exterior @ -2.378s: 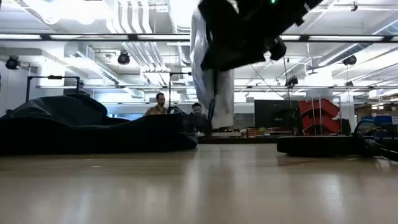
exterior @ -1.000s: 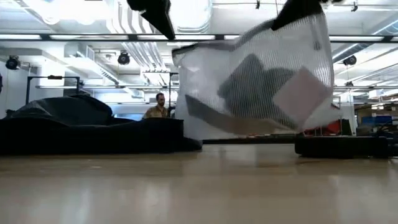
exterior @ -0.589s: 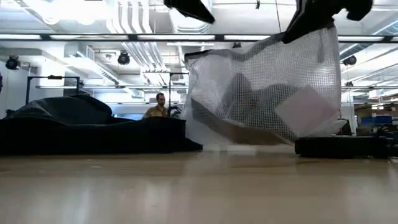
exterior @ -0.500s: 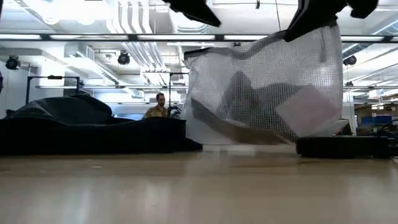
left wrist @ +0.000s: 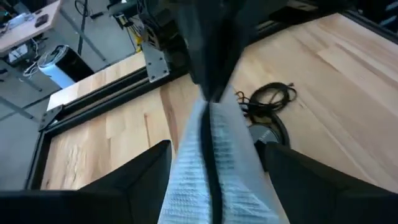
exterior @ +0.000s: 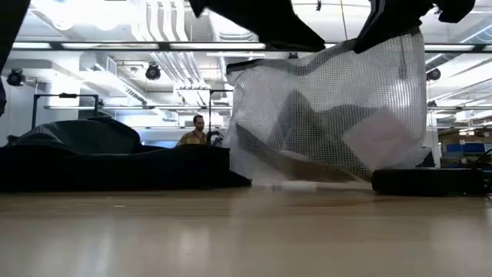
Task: Unpack backpack
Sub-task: Open the white zipper pouch
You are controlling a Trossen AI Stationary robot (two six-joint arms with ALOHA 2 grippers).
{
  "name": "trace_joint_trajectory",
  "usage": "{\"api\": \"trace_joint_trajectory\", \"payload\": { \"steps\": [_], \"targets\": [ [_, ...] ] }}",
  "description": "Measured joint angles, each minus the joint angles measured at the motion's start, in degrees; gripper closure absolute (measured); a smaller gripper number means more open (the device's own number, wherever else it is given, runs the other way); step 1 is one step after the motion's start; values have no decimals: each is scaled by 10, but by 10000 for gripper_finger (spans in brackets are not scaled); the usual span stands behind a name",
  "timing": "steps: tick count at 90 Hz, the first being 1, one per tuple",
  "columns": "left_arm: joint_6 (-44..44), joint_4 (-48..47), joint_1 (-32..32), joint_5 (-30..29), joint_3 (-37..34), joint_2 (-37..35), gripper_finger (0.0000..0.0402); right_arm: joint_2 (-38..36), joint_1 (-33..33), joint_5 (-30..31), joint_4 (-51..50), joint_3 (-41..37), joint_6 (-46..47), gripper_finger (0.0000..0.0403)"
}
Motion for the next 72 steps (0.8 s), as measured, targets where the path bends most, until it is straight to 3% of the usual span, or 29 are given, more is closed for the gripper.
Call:
{"api": "trace_joint_trajectory", "payload": {
  "steps": [11,28,37,52,72],
  "targets": [
    [-15,51,10,38,0,27,162,0,0,-14,5,-15,-4,403],
    [-18,80,12,46,0,60,200,0,0,-26,17,-23,-6,403],
    [-19,83,13,48,0,75,254,1,0,-29,30,-23,-25,403],
    [-28,74,13,40,1,77,384,0,0,-27,27,-22,-21,403],
    [-19,-22,14,1,2,12,400,-8,18,-24,-106,83,66,393]
  ]
}}
